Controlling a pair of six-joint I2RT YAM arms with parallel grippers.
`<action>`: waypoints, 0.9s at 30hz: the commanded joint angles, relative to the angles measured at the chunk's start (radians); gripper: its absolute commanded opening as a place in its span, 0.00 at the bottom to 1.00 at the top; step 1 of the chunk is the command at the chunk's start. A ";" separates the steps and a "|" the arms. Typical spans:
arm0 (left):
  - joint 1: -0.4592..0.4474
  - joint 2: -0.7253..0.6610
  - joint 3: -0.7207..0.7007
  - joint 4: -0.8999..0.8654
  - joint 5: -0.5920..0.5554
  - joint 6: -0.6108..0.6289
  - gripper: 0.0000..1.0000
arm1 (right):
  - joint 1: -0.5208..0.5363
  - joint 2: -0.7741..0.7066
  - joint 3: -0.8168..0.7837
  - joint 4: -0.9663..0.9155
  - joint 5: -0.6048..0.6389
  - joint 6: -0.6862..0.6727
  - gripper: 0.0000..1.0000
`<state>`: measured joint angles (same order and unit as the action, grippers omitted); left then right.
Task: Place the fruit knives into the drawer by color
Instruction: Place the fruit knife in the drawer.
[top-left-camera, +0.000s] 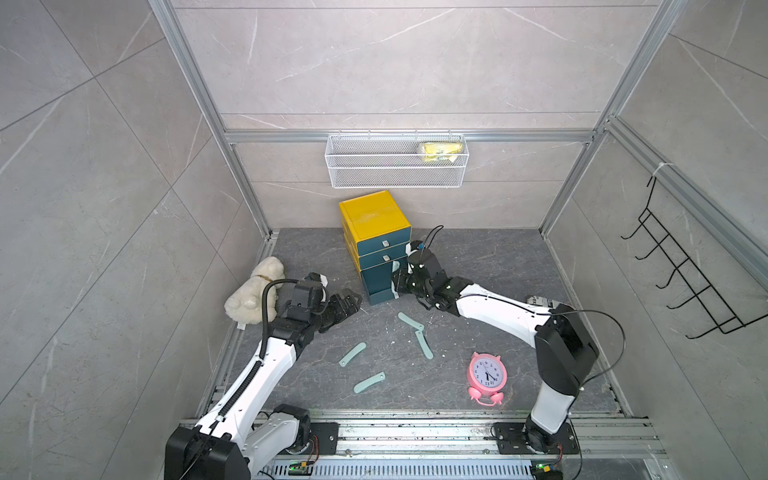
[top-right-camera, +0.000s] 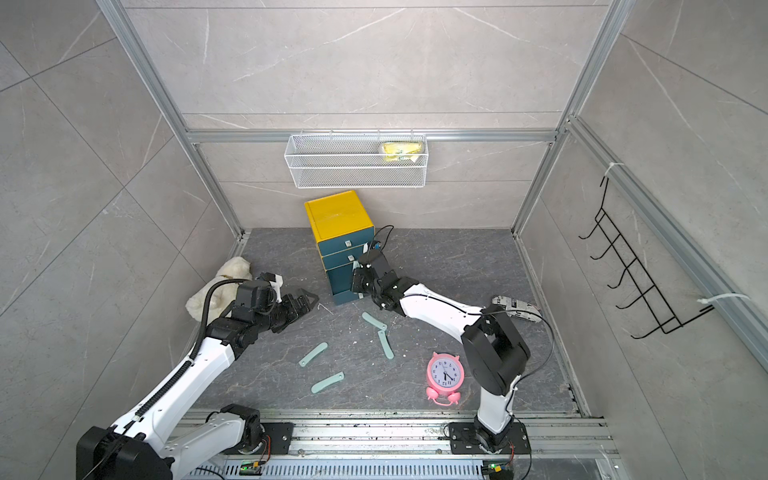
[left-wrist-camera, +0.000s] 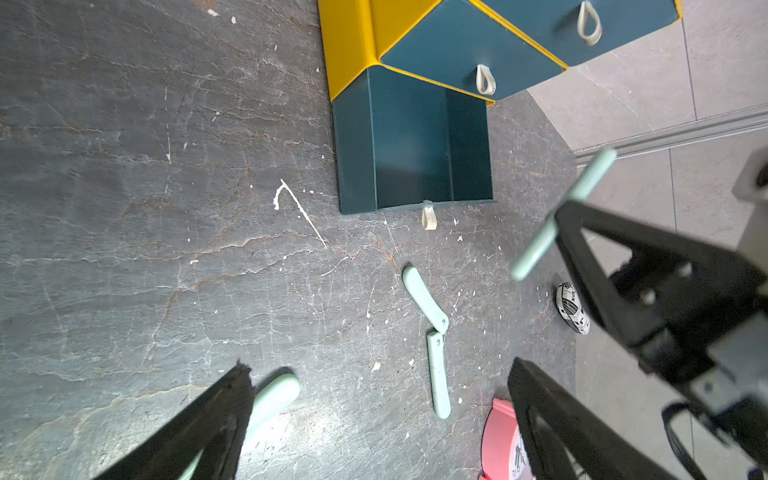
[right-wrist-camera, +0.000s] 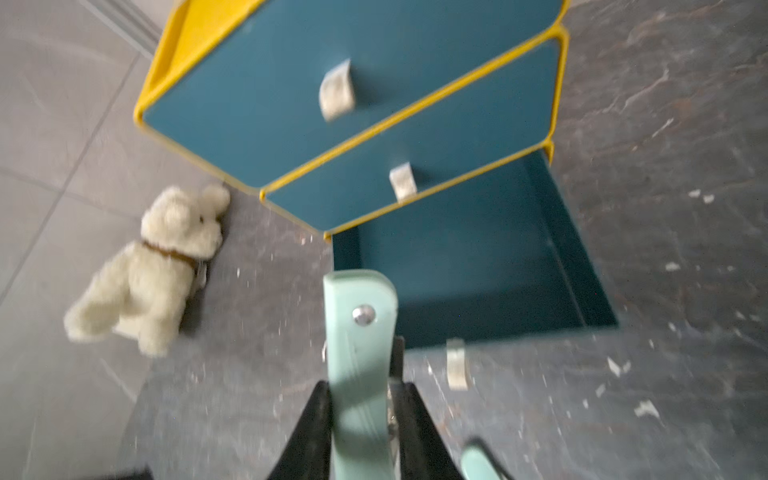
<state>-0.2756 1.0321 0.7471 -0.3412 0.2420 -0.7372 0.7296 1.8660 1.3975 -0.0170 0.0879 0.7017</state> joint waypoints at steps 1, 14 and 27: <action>-0.007 -0.036 -0.011 -0.036 -0.010 0.027 0.99 | -0.002 0.107 0.073 0.065 0.072 0.177 0.17; -0.087 -0.016 -0.045 -0.074 -0.079 0.019 0.99 | -0.008 0.267 0.183 0.054 0.117 0.391 0.45; -0.238 0.058 0.003 -0.304 -0.239 0.065 0.97 | 0.031 -0.072 -0.164 0.058 0.045 0.216 0.51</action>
<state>-0.4900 1.0763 0.7403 -0.5591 0.0483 -0.6998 0.7349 1.9049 1.3155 0.0418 0.1581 0.9916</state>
